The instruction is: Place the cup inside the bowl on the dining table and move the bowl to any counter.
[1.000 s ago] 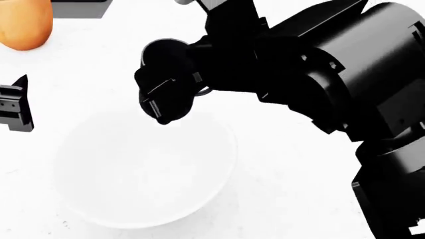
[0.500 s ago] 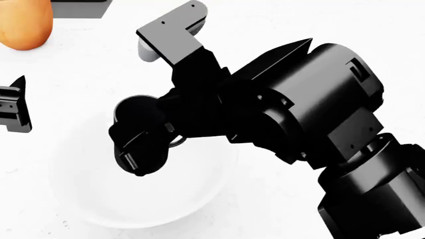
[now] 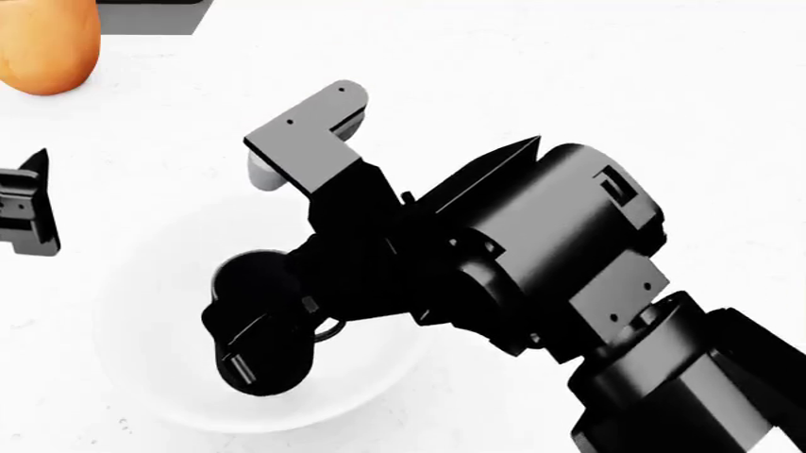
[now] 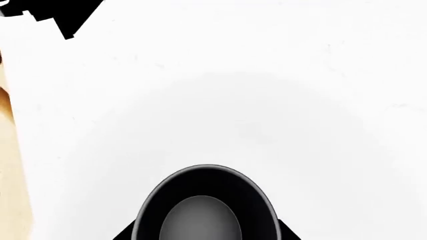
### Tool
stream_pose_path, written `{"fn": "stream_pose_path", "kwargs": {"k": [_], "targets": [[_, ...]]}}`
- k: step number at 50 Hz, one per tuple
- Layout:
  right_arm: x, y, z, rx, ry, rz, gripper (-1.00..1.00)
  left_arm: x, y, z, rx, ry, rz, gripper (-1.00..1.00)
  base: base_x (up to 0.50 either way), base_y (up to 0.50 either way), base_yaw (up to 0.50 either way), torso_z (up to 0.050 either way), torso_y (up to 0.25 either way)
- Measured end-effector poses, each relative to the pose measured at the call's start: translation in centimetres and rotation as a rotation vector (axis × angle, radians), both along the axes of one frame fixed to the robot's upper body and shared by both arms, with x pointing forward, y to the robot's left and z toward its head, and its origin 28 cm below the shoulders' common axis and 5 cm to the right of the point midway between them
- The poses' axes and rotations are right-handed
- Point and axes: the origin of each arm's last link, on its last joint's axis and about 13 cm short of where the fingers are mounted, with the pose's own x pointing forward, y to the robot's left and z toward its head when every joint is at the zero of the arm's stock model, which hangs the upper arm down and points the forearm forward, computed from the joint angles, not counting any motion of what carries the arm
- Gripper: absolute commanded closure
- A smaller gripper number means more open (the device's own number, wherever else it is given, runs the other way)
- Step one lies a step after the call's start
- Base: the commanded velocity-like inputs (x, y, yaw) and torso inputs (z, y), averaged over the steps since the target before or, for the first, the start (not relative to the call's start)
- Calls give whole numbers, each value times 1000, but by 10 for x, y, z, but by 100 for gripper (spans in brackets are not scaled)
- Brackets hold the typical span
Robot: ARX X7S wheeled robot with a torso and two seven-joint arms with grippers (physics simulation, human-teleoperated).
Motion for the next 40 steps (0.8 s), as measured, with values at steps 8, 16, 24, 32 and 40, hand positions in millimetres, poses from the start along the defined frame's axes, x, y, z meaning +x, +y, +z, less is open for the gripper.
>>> {"fn": "stream_pose_path", "kwargs": {"k": [8,16,24,32,40], "targets": [[3,2,-5,-5,-2,-6,100,0,0,-1,0,3,-1,-100,0,0,0,0,0],[8,5,-8,-12,-14,-9,100,1,0,-2,0,5,-2,-100,0,0,0,0,0],[12,9,-12,-25,-24,-8,100,1,0,-3,-1,6,-1,-100,0,0,0,0,0],[15,12,-16,-38,-36,-4,100,0,0,-2,-1,4,0,-100,0,0,0,0,0],[16,13,-16,-40,-38,1,-100,1,0,-2,-1,3,0,-100,0,0,1,0,0]]}}
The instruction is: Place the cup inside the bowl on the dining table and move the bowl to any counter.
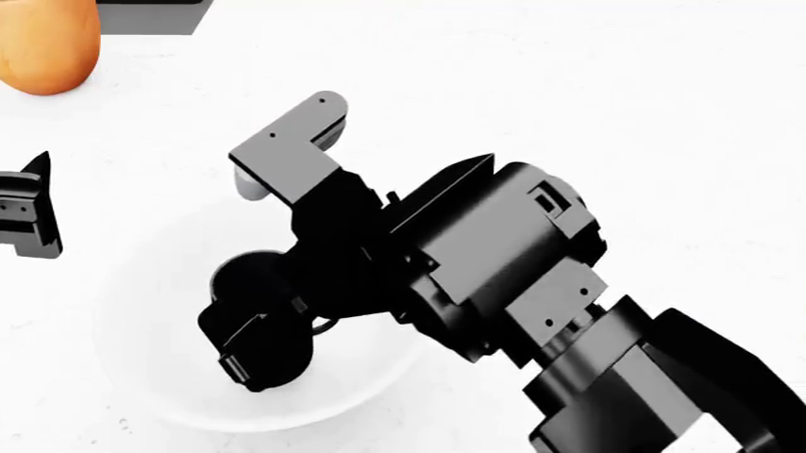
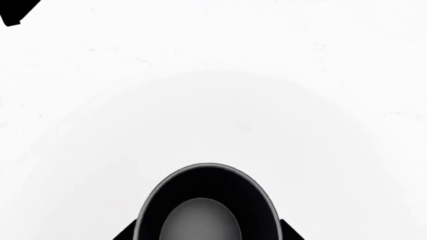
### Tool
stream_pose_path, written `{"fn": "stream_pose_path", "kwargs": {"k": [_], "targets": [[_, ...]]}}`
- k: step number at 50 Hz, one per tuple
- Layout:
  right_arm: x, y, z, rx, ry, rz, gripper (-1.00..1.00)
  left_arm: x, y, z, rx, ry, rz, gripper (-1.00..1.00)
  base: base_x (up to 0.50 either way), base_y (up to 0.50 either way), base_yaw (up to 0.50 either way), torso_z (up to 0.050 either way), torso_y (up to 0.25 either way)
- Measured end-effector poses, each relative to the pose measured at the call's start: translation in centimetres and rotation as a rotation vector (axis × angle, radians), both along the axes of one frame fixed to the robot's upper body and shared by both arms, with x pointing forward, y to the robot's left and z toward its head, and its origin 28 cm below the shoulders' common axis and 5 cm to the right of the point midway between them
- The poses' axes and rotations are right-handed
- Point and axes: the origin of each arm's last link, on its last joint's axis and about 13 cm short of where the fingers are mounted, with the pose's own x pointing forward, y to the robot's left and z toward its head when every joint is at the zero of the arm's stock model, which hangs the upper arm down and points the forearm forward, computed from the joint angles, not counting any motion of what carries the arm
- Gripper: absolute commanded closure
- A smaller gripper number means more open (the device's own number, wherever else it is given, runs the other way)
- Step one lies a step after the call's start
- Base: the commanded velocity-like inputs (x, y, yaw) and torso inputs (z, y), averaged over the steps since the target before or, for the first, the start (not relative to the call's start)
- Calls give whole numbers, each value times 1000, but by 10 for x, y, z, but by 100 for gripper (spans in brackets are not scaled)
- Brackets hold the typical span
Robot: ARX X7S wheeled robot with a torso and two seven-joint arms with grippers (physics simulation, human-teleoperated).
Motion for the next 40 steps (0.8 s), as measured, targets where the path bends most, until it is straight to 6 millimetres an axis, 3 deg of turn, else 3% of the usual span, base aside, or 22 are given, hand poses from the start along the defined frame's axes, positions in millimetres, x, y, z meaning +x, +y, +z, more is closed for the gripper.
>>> {"fn": "stream_pose_path", "kwargs": {"k": [16,31,40], "targets": [[0,-1,6,4,-22,-4,-100,0,-1,-1,-1,2,0,-100,0,0,0,0,0],[-5,-9,36,52,-102,-29,-100,1,-1,-1,0,2,-2,-100,0,0,0,0,0],[-9,-26,55,105,-185,-98,-100,1,-1,-1,-1,2,-2,-100,0,0,0,0,0]]}}
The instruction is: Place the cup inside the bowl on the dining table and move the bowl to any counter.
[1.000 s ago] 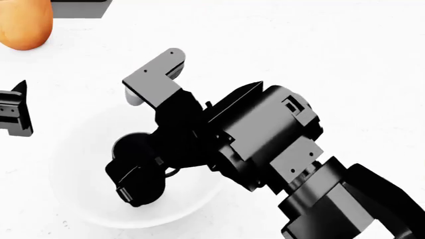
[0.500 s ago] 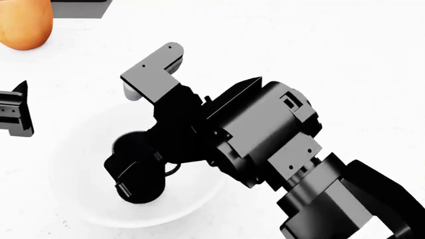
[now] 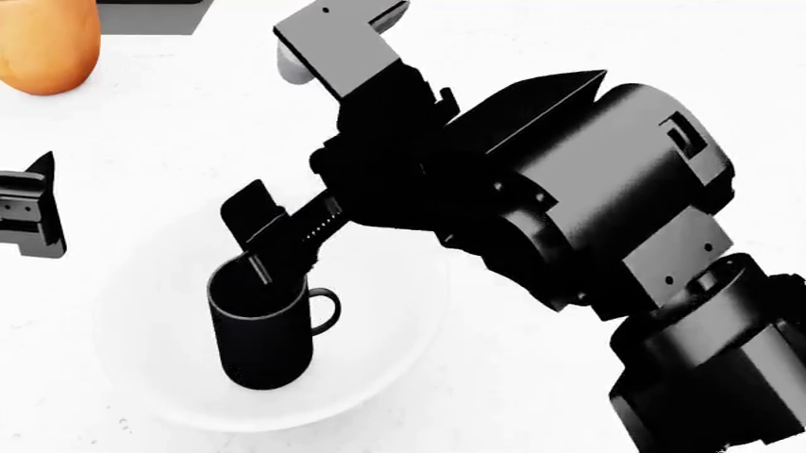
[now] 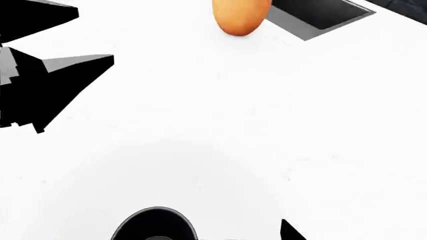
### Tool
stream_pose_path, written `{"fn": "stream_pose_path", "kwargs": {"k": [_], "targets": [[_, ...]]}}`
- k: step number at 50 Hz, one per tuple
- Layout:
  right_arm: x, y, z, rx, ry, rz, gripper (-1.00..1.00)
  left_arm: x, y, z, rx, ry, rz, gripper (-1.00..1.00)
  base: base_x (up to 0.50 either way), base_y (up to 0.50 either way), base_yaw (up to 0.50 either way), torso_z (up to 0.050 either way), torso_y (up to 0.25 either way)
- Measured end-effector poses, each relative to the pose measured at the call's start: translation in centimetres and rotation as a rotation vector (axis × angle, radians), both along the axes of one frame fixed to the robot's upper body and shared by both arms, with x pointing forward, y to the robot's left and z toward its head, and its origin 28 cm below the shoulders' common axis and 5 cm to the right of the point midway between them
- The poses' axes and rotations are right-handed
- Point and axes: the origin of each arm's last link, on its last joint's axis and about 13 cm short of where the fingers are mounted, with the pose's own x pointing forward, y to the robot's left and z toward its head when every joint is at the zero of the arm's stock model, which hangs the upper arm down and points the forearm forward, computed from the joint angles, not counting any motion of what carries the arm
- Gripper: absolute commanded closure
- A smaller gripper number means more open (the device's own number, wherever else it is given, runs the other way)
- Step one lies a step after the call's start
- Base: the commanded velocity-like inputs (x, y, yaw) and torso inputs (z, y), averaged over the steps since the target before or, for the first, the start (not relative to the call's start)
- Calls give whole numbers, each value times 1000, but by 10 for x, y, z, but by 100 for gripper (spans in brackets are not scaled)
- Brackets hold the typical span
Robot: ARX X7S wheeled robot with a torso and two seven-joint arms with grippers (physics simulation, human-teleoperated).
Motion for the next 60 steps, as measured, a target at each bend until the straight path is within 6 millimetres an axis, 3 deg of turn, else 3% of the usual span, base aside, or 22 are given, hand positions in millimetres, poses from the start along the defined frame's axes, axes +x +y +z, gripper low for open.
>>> {"fn": "stream_pose_path", "kwargs": {"k": [11,22,44,60], "targets": [[-12,-32,5,96,-21,-183,-100,-1,1,1,1,-2,6,-100,0,0,0,0,0],[-19,-54,-18,196,60,-343,-100,-1,3,-1,-7,-1,10,-100,0,0,0,0,0],[-28,-59,-81,416,292,-494,-100,-2,0,-6,-11,10,6,-100,0,0,0,0,0],[-29,-60,-89,472,388,-518,-100,-1,0,-9,-13,16,4,-100,0,0,0,0,0]]}}
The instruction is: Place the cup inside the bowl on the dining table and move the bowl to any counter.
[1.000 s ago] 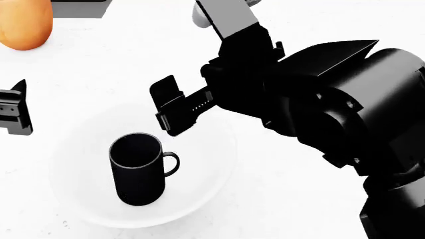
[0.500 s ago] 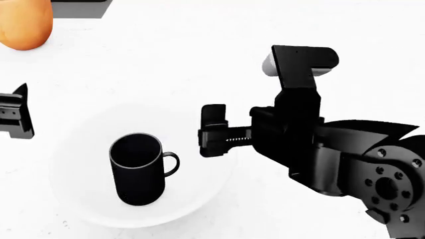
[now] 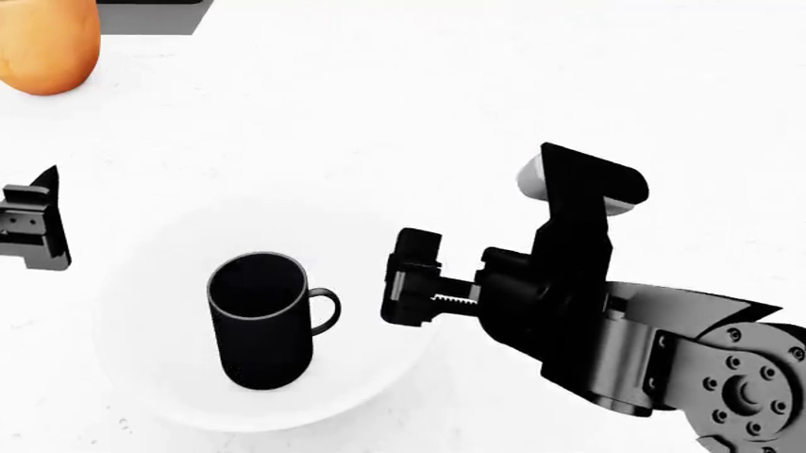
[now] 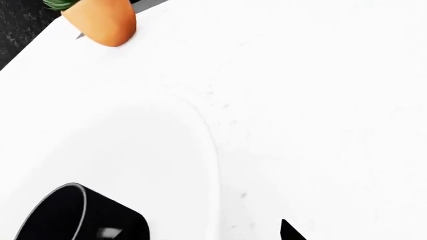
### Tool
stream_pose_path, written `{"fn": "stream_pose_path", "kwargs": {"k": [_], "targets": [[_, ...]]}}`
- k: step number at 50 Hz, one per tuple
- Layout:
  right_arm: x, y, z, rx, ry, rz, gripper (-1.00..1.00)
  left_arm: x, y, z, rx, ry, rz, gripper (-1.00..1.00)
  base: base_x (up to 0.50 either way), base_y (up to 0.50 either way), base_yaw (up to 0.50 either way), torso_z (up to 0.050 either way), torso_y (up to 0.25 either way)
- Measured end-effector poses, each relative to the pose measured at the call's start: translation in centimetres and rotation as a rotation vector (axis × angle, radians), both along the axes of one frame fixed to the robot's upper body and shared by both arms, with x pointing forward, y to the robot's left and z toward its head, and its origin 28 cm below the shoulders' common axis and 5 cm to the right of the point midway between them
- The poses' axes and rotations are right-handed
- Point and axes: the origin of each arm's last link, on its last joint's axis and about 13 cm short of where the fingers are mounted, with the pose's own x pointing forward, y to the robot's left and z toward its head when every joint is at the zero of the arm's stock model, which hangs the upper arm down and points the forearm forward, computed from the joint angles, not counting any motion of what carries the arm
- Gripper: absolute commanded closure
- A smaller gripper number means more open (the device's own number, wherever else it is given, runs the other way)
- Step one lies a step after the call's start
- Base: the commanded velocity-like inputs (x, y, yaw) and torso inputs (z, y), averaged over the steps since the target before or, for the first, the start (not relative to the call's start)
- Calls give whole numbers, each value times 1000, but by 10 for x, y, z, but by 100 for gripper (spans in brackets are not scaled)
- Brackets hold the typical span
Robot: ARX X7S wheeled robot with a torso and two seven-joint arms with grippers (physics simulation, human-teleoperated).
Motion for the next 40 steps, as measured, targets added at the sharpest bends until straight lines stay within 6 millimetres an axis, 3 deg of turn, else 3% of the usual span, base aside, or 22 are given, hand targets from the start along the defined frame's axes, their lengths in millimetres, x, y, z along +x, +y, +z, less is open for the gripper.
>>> {"fn": "stream_pose_path", "kwargs": {"k": [23,40], "targets": [[-7,-11,8,20,90,25,-100,0,1,-1,-3,5,-1,-100,0,0,0,0,0],[-9,-7,2,20,138,71,-100,0,1,-3,-2,11,-2,-100,0,0,0,0,0]]}}
